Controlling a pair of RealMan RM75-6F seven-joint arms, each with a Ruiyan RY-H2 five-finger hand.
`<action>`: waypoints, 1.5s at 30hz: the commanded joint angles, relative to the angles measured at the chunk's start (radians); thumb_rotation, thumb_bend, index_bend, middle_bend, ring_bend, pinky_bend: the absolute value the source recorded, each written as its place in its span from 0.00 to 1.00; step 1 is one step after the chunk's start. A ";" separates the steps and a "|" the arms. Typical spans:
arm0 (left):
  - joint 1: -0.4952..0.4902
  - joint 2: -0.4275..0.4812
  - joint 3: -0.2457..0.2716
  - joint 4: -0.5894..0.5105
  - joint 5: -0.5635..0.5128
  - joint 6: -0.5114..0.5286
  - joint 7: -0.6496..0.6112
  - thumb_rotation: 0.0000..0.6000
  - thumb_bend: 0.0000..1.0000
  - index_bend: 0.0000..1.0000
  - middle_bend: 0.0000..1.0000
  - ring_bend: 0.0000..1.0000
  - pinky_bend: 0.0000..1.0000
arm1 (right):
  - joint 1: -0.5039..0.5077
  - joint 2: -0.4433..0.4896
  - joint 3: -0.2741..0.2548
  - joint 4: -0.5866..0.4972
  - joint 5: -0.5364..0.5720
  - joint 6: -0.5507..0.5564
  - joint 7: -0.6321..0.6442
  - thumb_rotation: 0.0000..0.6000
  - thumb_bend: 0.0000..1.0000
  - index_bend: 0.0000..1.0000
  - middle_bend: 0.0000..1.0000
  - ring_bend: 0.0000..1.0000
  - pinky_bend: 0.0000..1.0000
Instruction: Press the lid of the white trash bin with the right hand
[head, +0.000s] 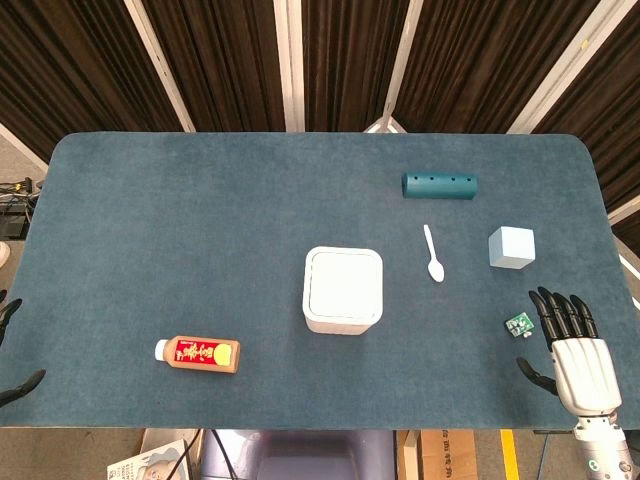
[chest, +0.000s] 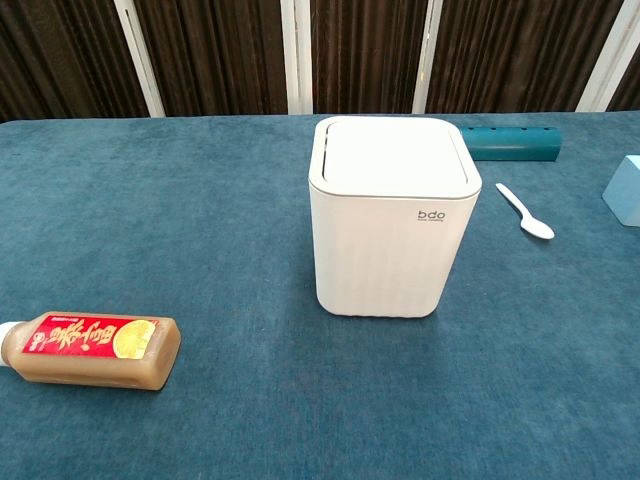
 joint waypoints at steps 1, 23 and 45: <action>-0.002 0.001 0.000 0.000 -0.002 -0.005 -0.001 1.00 0.02 0.10 0.00 0.00 0.00 | 0.001 0.000 0.000 -0.001 0.005 -0.006 -0.001 1.00 0.18 0.03 0.09 0.10 0.08; -0.003 -0.003 -0.004 -0.021 -0.013 -0.006 0.017 1.00 0.02 0.10 0.00 0.00 0.00 | 0.006 0.002 -0.002 0.009 -0.016 0.000 0.063 1.00 0.18 0.03 0.09 0.14 0.16; 0.004 -0.010 -0.025 -0.038 -0.057 0.001 0.035 1.00 0.02 0.10 0.00 0.00 0.00 | 0.301 0.203 0.099 -0.130 -0.125 -0.285 0.290 1.00 0.46 0.05 0.74 0.72 0.62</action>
